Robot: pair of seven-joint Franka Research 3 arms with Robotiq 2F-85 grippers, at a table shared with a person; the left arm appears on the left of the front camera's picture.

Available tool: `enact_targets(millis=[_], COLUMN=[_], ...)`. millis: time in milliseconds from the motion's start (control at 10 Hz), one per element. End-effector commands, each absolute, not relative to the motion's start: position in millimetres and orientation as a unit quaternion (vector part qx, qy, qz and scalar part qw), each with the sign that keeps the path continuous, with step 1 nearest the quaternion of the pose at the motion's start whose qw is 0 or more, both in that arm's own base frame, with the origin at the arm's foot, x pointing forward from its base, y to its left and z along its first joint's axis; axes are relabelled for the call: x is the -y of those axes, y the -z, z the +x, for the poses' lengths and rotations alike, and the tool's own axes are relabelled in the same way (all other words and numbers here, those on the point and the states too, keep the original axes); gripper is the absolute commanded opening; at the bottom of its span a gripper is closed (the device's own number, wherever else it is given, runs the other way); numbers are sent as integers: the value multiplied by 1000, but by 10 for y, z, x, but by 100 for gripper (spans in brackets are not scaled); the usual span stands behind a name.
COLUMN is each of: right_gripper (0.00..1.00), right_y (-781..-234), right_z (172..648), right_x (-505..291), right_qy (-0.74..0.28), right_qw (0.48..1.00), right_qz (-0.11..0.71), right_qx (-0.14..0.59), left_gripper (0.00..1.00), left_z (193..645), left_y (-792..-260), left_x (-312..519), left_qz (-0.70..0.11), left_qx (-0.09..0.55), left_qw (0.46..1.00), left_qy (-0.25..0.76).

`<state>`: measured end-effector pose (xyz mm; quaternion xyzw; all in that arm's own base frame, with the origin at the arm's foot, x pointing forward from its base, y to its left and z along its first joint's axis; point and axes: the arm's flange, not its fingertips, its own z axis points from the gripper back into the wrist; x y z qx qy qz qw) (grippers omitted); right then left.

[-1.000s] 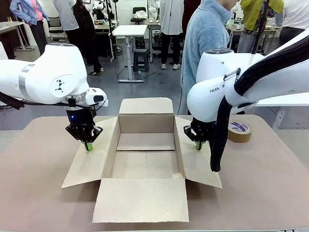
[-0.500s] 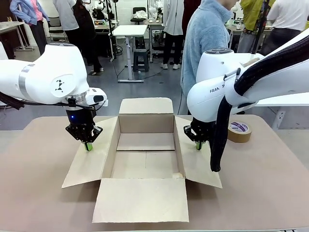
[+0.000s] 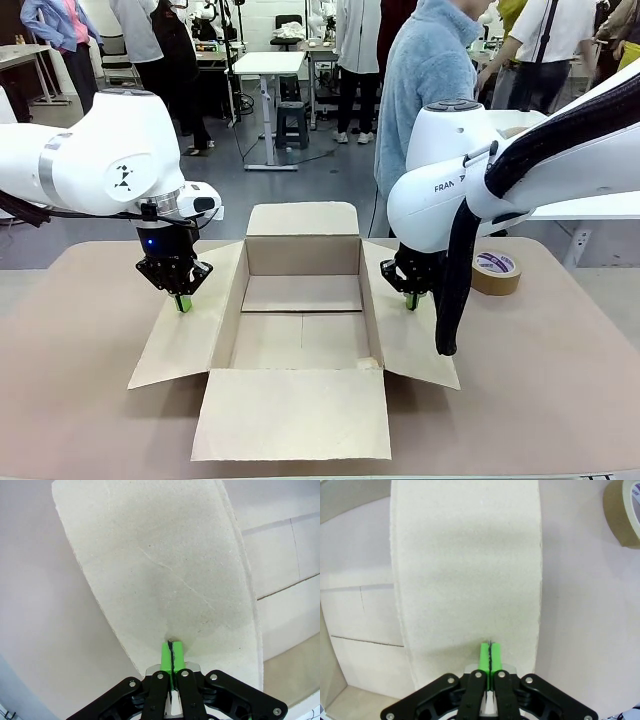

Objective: Wrap the clocks to prevent damage.
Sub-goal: Once the human has placed the objects inside and stepped back, release both hands from the side flaps of the Package Box.

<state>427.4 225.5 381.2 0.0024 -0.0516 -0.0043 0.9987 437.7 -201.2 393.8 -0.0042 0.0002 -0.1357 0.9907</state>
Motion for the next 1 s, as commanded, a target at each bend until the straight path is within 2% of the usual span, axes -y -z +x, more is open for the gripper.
enact_targets(millis=[0,900], right_gripper=[1,1], right_y=[-3786,-3786], right_z=[4257,4257], right_x=[-2272,-2272], right_qy=[6,6], right_qw=[999,999], right_qz=[1,1], right_qx=[50,50], left_gripper=[0,0], left_z=[4377,4377], left_y=[-3938,-3938], left_x=[2012,2012], left_qz=[-4,-4], left_qx=[0,0], left_qw=[991,991], left_qy=[136,136])
